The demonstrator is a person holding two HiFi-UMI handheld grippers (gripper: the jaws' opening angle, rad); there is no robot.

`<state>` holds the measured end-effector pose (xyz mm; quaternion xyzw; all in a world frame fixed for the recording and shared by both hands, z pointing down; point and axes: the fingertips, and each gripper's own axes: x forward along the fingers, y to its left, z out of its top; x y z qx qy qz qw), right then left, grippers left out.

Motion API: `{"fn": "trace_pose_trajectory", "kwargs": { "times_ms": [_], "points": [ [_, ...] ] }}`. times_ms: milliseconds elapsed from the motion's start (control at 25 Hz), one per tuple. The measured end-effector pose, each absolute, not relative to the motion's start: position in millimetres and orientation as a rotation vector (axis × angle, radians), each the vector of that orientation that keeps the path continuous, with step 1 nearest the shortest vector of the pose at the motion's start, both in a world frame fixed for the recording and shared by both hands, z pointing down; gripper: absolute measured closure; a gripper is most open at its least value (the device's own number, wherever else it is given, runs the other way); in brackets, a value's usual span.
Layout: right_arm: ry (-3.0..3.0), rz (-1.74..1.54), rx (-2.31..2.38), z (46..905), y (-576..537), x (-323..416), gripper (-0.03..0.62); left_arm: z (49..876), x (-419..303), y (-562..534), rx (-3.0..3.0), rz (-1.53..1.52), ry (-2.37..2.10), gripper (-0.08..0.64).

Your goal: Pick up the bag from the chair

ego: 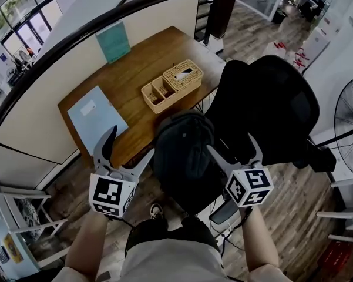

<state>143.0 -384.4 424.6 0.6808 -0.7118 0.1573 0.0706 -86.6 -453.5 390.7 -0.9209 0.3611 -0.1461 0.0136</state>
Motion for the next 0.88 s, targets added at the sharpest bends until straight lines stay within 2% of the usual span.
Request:
{"fn": "trace_pose_trajectory", "kwargs": {
  "times_ms": [880],
  "points": [
    [-1.930, 0.806, 1.960, 695, -453, 188, 0.057, 669, -32, -510, -3.096, -0.870, 1.114, 0.131]
  ]
}}
